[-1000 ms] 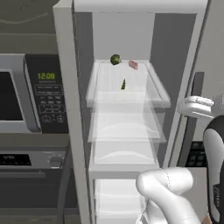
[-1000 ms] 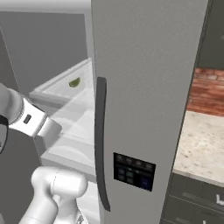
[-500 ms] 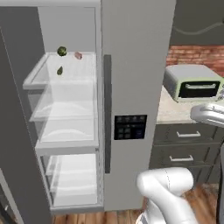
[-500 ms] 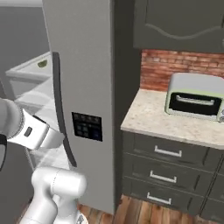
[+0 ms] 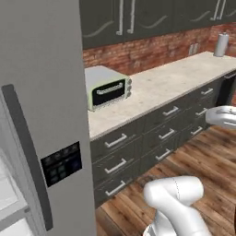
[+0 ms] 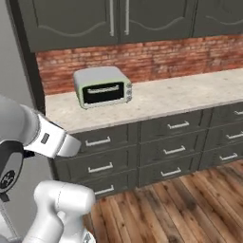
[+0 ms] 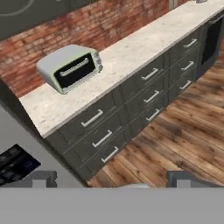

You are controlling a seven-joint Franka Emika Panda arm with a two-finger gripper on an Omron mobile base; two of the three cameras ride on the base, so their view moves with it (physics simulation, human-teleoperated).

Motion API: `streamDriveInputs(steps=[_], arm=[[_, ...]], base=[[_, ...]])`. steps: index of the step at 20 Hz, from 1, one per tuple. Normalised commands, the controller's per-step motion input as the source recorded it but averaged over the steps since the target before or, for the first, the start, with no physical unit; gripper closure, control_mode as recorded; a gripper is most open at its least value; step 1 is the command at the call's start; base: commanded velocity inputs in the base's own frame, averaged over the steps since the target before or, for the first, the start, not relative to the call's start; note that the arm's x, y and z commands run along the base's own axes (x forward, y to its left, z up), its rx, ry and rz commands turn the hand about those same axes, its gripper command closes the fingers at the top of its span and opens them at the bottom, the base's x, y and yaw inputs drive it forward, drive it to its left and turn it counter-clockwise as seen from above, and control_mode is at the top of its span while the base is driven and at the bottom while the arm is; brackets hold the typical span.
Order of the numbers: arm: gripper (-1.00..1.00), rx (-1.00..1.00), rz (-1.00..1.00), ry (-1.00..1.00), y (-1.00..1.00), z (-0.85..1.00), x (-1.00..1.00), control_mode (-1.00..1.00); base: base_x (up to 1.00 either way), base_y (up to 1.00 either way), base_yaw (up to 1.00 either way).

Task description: Transport the steak and lemon wedge to the fridge. Place the steak on the rack containing meat and place the lemon wedge on the rack containing the vegetable, ensuring meats and vegetables are on different racks.

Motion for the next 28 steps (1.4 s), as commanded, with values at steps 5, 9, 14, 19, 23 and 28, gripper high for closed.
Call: streamDriveInputs(steps=[5,9,14,19,23,28], arm=[[-1.00,0.00,0.00,0.00,0.00,0.00,0.00,1.00],[-1.00,0.00,0.00,0.00,0.00,0.00,0.00,1.00],[-1.00,0.00,0.00,0.00,0.00,0.00,0.00,1.00],[-1.00,0.00,0.00,0.00,0.00,0.00,0.00,1.00],[-1.00,0.00,0.00,0.00,0.00,0.00,0.00,1.00],[-1.00,0.00,0.00,0.00,0.00,0.00,0.00,1.00]], base=[[0.00,-0.48,-0.77],[-0.12,-0.90,-0.45],[0.05,-0.11,-0.90],[0.00,0.01,-1.00],[0.03,0.05,-1.00],[1.00,0.85,-0.58]])
